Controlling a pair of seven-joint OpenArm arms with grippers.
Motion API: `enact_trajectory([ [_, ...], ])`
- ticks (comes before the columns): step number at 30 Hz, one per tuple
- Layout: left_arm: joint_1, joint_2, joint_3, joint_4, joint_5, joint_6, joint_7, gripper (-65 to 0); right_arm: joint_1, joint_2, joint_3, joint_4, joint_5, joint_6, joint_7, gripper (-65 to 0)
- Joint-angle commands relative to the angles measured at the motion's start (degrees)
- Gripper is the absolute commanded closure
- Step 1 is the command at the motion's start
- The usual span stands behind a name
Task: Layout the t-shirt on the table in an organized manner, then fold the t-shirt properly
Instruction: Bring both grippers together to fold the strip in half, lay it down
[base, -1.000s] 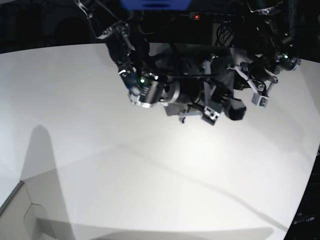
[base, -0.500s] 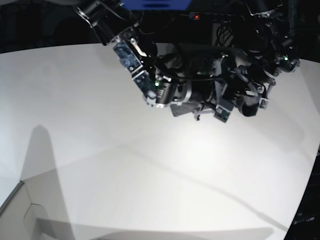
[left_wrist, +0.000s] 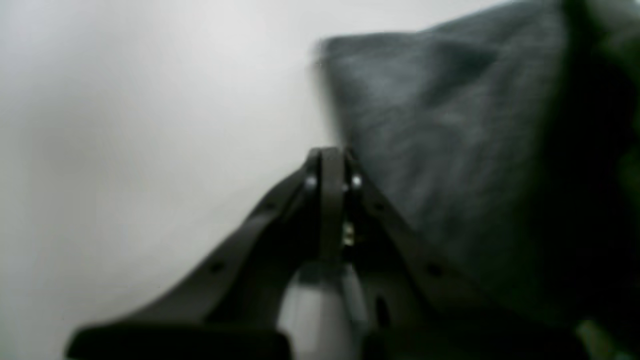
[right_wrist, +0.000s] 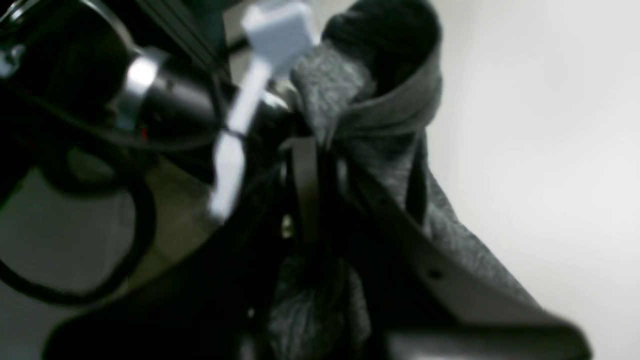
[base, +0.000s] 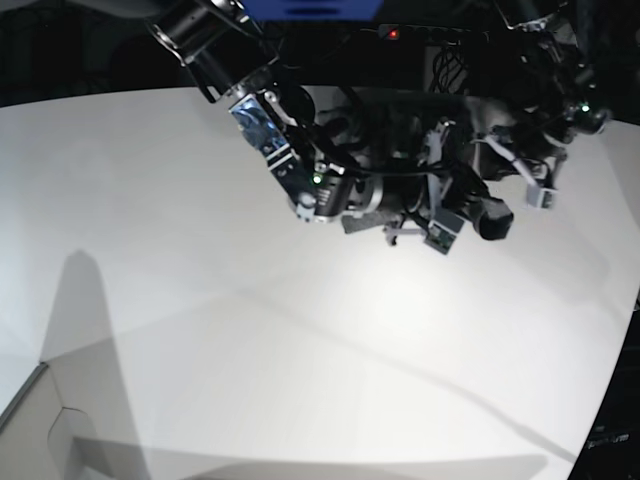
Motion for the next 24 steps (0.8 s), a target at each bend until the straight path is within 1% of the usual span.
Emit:
enact_trajectory([
  [1,0.9,-0.6,-1.1,-0.4,4.9,1.3,4.6,-0.1,0.9,-0.9,0.0,1.0,1.3,-0.1,1.7,0.0],
  [4,0.9,-0.7,-4.1,-0.4,4.9,1.3,4.6,-0.1,1.0,-0.9,-0.1,0.9,1.1,-0.1,1.6,0.0],
  [7,1.0,-0.7,-6.4,-0.4,5.2,1.3,4.6,-0.1,1.0,-0.9,-0.1,0.9,1.0,-0.1,1.4,-8.1],
  [10,1.0,-0.7,-7.1,-0.3,5.1,1.3,4.6,-0.1,0.9,-0.9,-0.1,1.0,1.0,-0.1,1.3,-16.6],
  [13,1.0,-1.2,-7.1,-0.3,5.1,1.3,4.6,-0.1,0.7,-0.9,-0.1,2.4,1.1,-0.1,1.2,-21.8],
  [15,1.0,-1.8,-7.1,-0.3,4.8,1.3,4.6,-0.1,0.0,-0.9,-0.1,4.7,1.1,-0.1,1.1,-23.3],
  [18,1.1,-1.9,-7.2,-0.3,4.8,1.3,4.6,-0.1,-1.9,-0.9,0.1,9.8,1.0,-0.1,0.1,-23.7],
  [21,1.6,-2.9,-8.6,-0.3,4.7,1.3,4.6,-0.1,-4.1,1.7,3.1,14.3,1.0,-0.1,-2.9,-23.8],
  [24,1.6,-3.1,-8.8,-0.3,4.6,1.3,4.6,-0.1,-7.8,3.2,7.0,17.0,1.0,-0.1,-4.3,-23.9],
])
